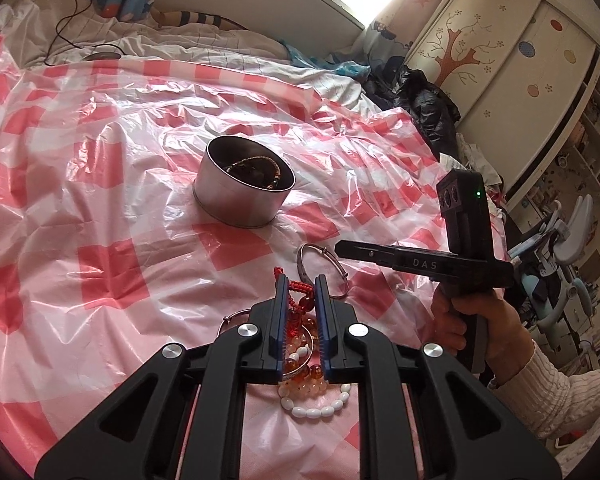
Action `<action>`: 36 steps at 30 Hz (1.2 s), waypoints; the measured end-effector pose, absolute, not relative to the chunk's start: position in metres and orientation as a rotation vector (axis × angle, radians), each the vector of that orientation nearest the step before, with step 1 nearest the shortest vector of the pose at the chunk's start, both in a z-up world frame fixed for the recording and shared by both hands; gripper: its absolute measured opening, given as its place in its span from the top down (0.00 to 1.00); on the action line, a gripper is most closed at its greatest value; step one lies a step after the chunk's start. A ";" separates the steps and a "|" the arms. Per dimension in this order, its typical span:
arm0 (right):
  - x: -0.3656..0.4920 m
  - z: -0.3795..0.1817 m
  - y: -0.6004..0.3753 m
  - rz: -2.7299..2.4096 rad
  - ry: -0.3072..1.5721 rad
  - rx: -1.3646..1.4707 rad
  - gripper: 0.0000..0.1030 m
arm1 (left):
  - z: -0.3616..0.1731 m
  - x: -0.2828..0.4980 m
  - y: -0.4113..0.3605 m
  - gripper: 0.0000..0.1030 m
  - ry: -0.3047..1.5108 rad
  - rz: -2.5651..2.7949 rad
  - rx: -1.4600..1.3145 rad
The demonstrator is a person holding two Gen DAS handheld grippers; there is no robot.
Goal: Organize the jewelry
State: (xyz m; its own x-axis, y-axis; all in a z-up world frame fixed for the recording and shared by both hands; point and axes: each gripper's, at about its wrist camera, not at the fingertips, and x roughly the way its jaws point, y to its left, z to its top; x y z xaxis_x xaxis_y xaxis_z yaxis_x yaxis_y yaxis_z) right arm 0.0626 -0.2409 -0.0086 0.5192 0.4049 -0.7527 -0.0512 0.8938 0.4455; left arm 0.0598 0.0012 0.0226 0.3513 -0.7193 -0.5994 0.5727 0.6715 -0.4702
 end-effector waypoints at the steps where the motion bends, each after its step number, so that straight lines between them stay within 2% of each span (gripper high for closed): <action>1: 0.062 -0.010 -0.238 0.279 1.000 0.377 0.95 | 0.022 0.060 0.001 0.89 0.875 -0.839 -0.185; 2: 0.062 -0.010 -0.235 0.259 0.999 0.348 0.93 | 0.022 0.060 0.000 0.89 0.877 -0.838 -0.184; 3: 0.062 -0.009 -0.231 0.243 0.999 0.316 0.85 | 0.022 0.060 0.000 0.89 0.878 -0.840 -0.185; 4: 0.062 -0.008 -0.228 0.232 0.992 0.291 0.54 | 0.022 0.059 0.000 0.89 0.878 -0.841 -0.184; 5: 0.060 -0.007 -0.226 0.207 0.972 0.265 0.43 | 0.022 0.058 -0.001 0.89 0.877 -0.842 -0.181; 6: 0.059 -0.006 -0.224 0.200 0.958 0.234 0.43 | 0.023 0.058 -0.001 0.89 0.877 -0.843 -0.180; 8: 0.060 -0.009 -0.219 0.211 0.971 0.197 0.53 | 0.023 0.058 -0.001 0.89 0.877 -0.841 -0.181; 12: 0.063 -0.015 -0.215 0.191 0.981 0.157 0.63 | 0.023 0.058 -0.001 0.89 0.876 -0.839 -0.181; 17: 0.064 -0.016 -0.209 0.192 0.982 0.104 0.87 | 0.023 0.058 0.000 0.89 0.879 -0.836 -0.182; 18: 0.063 -0.016 -0.205 0.195 0.984 0.078 0.88 | 0.024 0.058 0.000 0.89 0.879 -0.836 -0.183; 19: 0.062 -0.016 -0.202 0.195 0.982 0.052 0.95 | 0.023 0.058 0.000 0.89 0.879 -0.836 -0.182; 23: 0.058 -0.008 -0.201 0.214 0.947 0.063 0.96 | 0.024 0.059 0.001 0.89 0.878 -0.833 -0.184; 30: 0.053 0.018 -0.225 0.267 0.843 0.243 0.96 | 0.027 0.062 0.000 0.89 0.871 -0.834 -0.192; 36: 0.059 0.043 -0.232 0.288 0.780 0.283 0.96 | 0.051 0.078 -0.018 0.89 0.818 -0.846 -0.202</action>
